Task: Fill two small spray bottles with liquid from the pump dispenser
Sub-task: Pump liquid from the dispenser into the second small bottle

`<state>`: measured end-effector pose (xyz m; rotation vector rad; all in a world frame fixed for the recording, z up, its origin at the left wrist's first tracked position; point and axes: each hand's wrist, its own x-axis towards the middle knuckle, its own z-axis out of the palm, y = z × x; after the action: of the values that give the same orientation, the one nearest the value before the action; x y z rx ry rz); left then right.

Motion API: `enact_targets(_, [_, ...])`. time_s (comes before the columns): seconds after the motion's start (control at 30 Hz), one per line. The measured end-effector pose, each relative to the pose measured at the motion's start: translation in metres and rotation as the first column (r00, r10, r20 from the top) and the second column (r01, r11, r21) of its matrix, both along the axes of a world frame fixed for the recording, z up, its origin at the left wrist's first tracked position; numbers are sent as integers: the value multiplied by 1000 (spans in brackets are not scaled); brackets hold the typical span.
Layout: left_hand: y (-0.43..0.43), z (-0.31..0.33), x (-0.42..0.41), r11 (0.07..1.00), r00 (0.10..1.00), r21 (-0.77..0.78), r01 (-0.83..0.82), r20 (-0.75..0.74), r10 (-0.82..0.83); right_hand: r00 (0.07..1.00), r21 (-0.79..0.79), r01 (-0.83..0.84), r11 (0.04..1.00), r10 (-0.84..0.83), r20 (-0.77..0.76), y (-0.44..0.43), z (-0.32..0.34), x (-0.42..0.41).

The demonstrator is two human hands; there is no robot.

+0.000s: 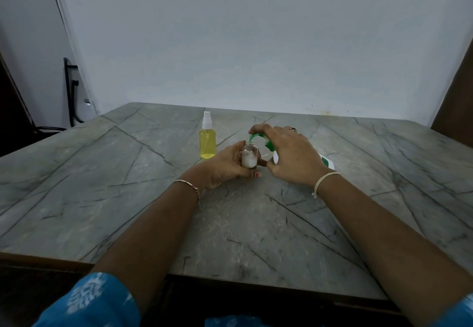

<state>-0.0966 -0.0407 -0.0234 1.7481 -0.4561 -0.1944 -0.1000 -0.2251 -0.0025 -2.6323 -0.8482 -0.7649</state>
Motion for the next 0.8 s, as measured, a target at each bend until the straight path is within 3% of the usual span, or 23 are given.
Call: enact_targets(0.8, [-1,3,-2,1000,1000,6,28,-14,-28,1000,-12,-3,1000,3,-11,1,2,1])
